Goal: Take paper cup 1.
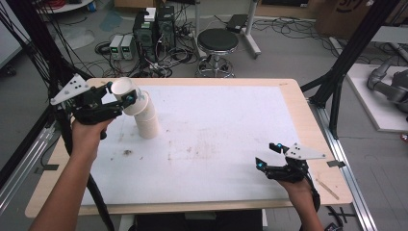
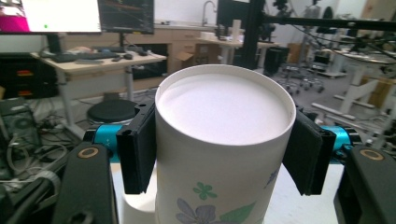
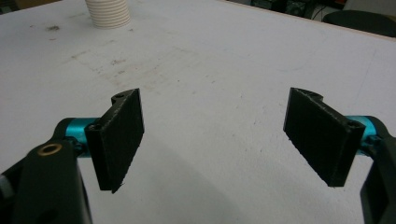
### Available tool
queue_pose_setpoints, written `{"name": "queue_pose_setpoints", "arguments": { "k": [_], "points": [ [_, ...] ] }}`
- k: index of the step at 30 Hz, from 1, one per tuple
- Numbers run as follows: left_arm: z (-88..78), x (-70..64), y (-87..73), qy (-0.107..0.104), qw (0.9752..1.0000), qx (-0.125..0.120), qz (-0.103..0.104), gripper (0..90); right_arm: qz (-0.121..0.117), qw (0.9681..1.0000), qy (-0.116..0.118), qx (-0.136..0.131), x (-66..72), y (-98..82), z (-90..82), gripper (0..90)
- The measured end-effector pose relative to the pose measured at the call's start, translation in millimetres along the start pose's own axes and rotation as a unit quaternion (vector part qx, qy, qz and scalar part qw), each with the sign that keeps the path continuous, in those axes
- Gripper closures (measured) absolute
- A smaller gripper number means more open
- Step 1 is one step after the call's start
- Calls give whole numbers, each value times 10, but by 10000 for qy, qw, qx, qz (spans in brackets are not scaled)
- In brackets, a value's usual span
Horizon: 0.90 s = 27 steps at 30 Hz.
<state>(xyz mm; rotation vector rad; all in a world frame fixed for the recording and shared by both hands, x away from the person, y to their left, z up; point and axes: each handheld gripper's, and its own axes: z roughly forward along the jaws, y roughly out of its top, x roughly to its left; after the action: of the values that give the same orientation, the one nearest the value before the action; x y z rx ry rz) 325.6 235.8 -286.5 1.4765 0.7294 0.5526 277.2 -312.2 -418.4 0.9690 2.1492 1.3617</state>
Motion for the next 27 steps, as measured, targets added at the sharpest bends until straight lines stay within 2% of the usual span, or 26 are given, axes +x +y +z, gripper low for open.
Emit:
{"name": "queue_pose_setpoints", "arguments": {
  "k": [4,14,18,27],
  "points": [
    [-36,-74,-129,-231,9997,-4,-84,346,-6,10000,16,5,5,0,4,207],
    [-33,-191,-333,-657,9977,161,-77,344,-46,10000,74,31,16,16,51,207],
    [-5,-225,-401,-694,9971,297,-109,342,-19,9999,123,56,27,28,74,207],
    [64,-292,-512,-843,9958,340,-70,340,-23,9997,213,89,41,35,112,207]
  ]
}}
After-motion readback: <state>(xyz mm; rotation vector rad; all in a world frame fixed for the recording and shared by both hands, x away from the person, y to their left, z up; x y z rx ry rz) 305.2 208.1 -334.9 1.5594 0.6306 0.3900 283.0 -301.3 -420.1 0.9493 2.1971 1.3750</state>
